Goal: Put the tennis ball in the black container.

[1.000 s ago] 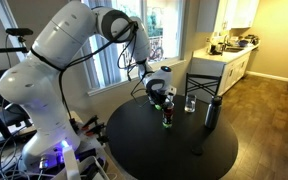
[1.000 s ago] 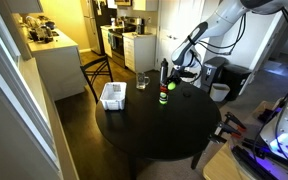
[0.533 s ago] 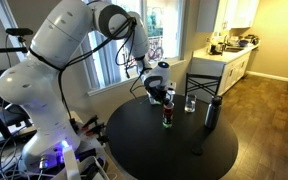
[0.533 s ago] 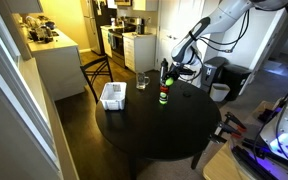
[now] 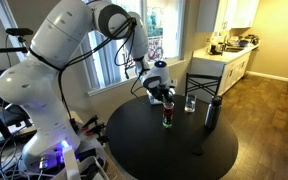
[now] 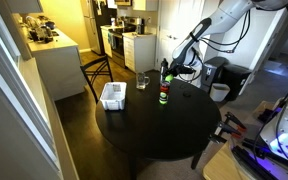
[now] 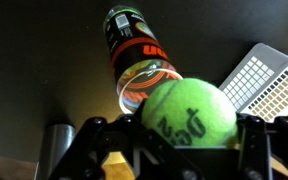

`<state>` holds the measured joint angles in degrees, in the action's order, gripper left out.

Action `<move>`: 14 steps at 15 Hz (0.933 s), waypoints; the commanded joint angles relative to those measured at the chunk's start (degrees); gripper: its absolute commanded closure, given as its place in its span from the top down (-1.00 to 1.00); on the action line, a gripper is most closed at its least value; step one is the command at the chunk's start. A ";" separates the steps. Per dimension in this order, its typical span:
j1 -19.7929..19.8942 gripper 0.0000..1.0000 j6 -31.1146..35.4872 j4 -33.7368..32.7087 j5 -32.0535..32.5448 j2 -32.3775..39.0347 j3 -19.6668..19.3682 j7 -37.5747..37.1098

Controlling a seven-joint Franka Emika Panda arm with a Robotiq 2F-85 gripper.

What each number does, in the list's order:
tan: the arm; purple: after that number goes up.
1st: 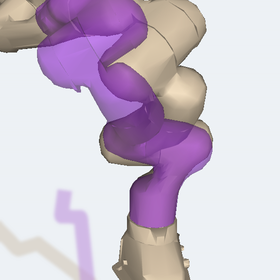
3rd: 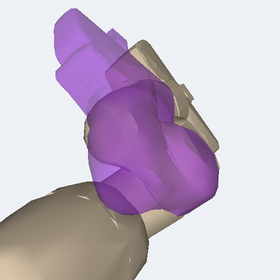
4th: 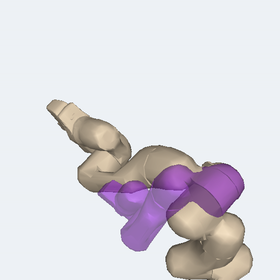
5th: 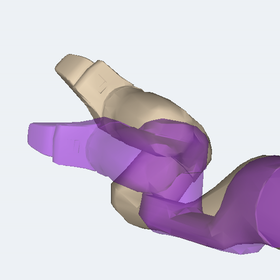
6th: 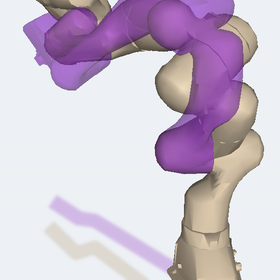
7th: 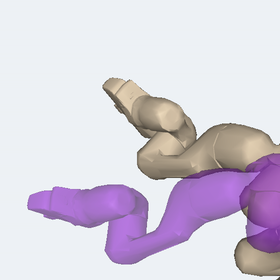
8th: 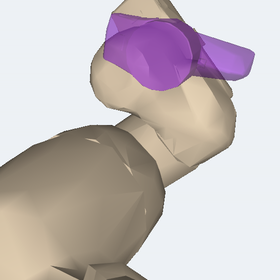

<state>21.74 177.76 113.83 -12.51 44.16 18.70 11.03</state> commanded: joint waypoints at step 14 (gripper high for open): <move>1.17 -0.35 17.29 -5.08 14.95 10.02 -1.74 -4.15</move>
<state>21.79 192.26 110.15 -1.29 51.98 15.68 9.36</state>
